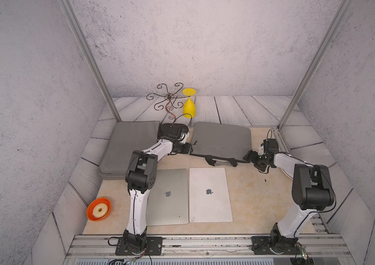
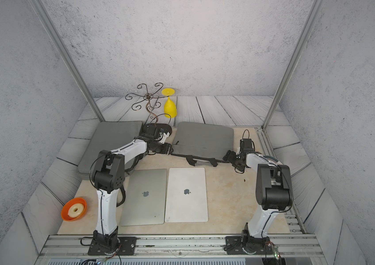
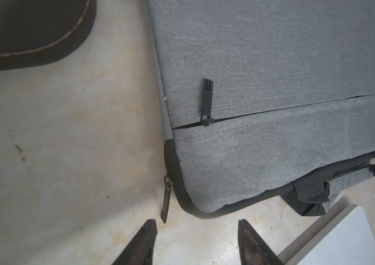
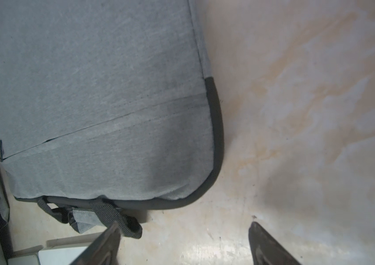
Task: Open the zippered laptop bag and take out the laptop
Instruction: Adjust the zippered laptop bag at the center of the board.
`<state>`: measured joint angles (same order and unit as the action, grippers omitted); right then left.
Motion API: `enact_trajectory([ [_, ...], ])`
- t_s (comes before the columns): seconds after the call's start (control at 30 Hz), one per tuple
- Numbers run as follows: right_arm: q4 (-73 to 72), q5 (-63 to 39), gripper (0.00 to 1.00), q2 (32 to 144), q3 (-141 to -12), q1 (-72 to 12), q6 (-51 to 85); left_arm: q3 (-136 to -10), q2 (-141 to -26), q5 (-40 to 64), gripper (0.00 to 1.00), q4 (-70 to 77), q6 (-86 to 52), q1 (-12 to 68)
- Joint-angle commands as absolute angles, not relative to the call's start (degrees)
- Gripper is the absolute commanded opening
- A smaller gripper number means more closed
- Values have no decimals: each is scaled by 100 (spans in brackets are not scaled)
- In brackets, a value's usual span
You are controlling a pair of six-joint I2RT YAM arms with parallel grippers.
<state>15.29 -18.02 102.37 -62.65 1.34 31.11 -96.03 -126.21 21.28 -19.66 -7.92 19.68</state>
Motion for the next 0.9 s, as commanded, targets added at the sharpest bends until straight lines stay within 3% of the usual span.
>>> enact_trajectory([
  [0.0,1442,-1679,85,10547,-6471,97,3199,-9947,-12858,2296,57,-1962,-868,1978],
  [0.27,1430,-1652,83,10944,-6686,92,3149,-10735,-13499,2277,52,-2265,-765,1969],
  [0.53,1529,-1628,75,11268,-6929,88,2993,-11652,-14153,2329,43,-2515,-849,1917],
  [0.87,1766,-1595,41,11493,-7331,92,2697,-11628,-14118,2817,4,-2593,-988,1942],
])
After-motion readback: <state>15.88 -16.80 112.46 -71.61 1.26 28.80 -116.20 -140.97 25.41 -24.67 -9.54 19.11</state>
